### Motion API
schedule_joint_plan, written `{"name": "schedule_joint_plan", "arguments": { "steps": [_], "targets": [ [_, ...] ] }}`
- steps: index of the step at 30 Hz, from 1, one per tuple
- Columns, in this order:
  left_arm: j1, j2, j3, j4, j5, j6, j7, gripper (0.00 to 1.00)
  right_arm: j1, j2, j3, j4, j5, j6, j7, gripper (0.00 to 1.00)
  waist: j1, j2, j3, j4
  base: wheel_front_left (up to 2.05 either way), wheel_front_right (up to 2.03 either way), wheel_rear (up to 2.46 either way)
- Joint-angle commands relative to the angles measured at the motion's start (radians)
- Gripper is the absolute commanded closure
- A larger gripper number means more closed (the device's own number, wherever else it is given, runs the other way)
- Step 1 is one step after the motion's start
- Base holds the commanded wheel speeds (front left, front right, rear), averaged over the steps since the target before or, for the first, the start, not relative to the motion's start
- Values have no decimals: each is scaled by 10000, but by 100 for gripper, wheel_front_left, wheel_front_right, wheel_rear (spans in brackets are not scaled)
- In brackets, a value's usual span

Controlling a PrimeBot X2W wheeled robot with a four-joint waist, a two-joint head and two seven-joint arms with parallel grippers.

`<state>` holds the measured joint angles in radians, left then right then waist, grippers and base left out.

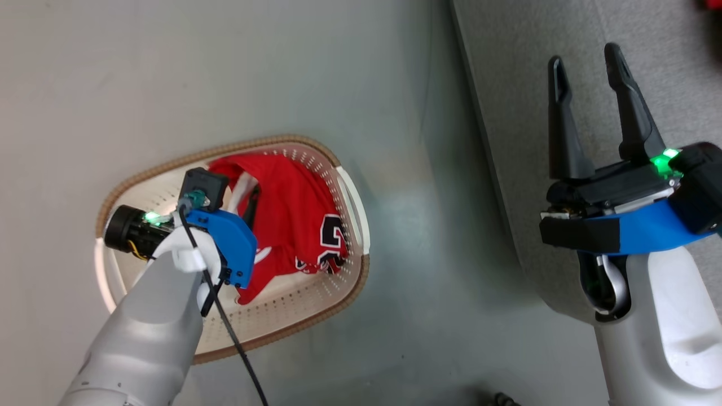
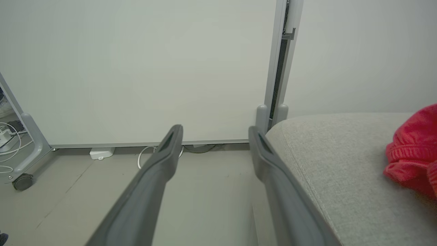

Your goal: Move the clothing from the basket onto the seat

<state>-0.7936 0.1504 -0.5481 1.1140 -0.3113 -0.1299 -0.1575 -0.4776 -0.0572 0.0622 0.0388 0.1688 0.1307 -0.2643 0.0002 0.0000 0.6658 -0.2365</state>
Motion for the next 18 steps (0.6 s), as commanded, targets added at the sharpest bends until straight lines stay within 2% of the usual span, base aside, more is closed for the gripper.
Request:
{"name": "schedule_joint_plan", "arguments": {
  "steps": [1,8,18],
  "targets": [
    [-333,78,-137,287,-126,-5,323,0,-263,34,-11,-90,43,1,-2,0,-2,0,648,-186,0,0,0],
    [-989,150,-636,961,-735,-5,1226,0,-588,54,-68,-276,89,1,-2,0,-2,0,1671,-297,0,0,0],
    [-1542,435,-633,1422,-1643,-6,2435,0,-790,72,-35,-484,182,1,-2,0,-2,0,2766,-395,0,0,0]
  ]
}}
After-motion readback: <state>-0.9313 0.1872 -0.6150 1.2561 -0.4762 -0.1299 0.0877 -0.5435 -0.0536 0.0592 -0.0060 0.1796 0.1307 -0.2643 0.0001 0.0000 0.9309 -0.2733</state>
